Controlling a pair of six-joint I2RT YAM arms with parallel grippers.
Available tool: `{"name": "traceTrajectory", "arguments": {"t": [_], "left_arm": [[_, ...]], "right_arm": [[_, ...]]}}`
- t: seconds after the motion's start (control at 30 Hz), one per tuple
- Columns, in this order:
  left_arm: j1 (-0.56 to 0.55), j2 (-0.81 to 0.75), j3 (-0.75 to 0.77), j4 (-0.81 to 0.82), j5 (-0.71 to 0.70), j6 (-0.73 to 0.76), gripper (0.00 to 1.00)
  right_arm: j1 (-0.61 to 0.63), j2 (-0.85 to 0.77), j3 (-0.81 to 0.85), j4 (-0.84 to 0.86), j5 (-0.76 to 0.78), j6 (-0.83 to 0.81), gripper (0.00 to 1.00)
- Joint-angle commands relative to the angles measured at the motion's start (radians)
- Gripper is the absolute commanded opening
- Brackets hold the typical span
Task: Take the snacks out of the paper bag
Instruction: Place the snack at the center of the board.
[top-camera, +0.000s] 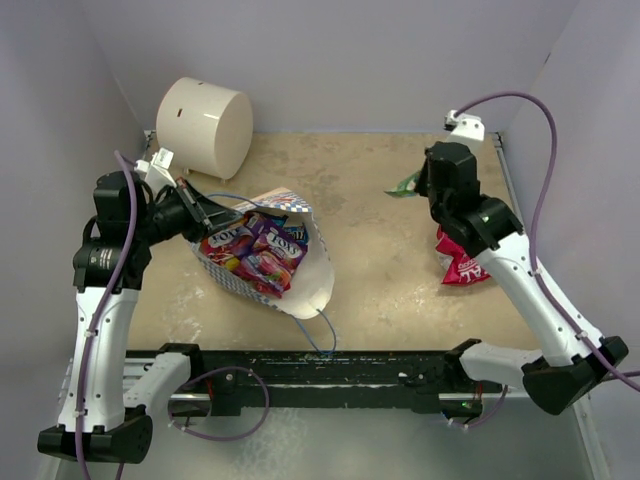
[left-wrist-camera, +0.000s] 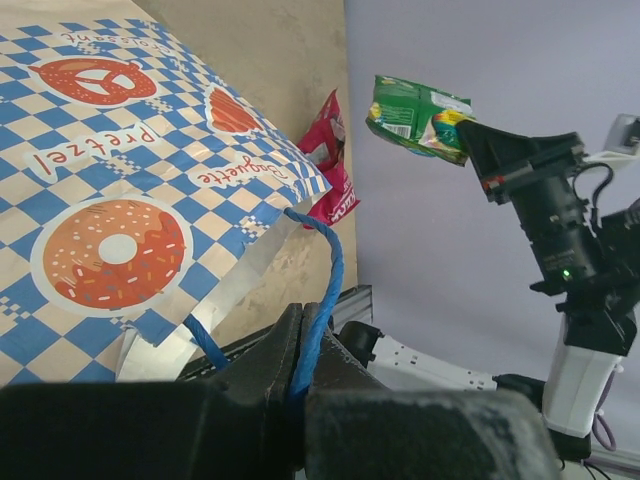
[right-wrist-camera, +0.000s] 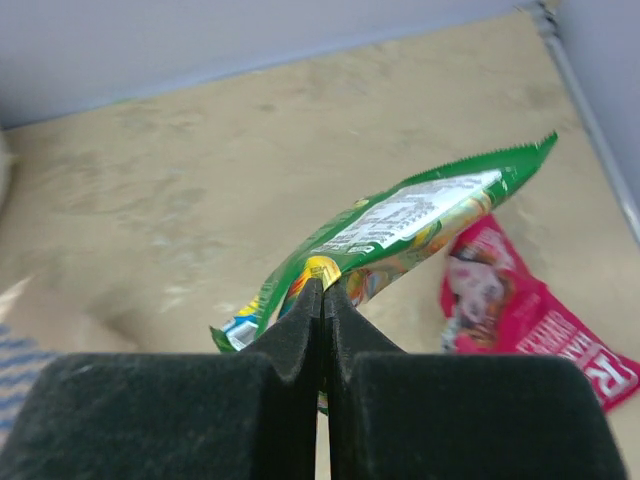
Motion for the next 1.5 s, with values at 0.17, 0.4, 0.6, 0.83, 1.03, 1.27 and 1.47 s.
{"name": "traceTrajectory", "arguments": {"t": [0.17,0.4,0.6,0.83,1.03,1.27,1.47], "left_arm": [[-0.001,-0.007,0.039,0.000,0.048,0.025,0.00],[-0.001,0.028,0.045,0.014,0.084,0.040,0.00],[-0.001,0.045,0.059,0.013,0.103,0.053,0.00],[-0.001,0.029,0.051,0.004,0.110,0.047,0.00],[-0.001,0.003,0.032,0.013,0.098,0.027,0.00],[-0.002,-0.031,0.001,0.024,0.089,-0.001,0.00],[-0.001,-0.055,0.000,0.002,0.087,-0.002,0.00]], "right_arm": [[-0.387,-0.131,-0.204,0.079,-0.096,0.076,0.00],[-0.603,-0.132,-0.422,0.264,-0.345,0.159,0.00],[-0.618,-0.152,-0.669,0.297,-0.409,0.366,0.00],[-0.619,-0.073,-0.803,0.372,-0.382,0.341,0.00],[-0.619,-0.116,-0.853,0.351,-0.438,0.325,0.00],[-0.619,-0.214,-0.928,0.297,-0.512,0.359,0.00],[-0.619,-0.231,-0.988,0.331,-0.573,0.379,0.05]]}}
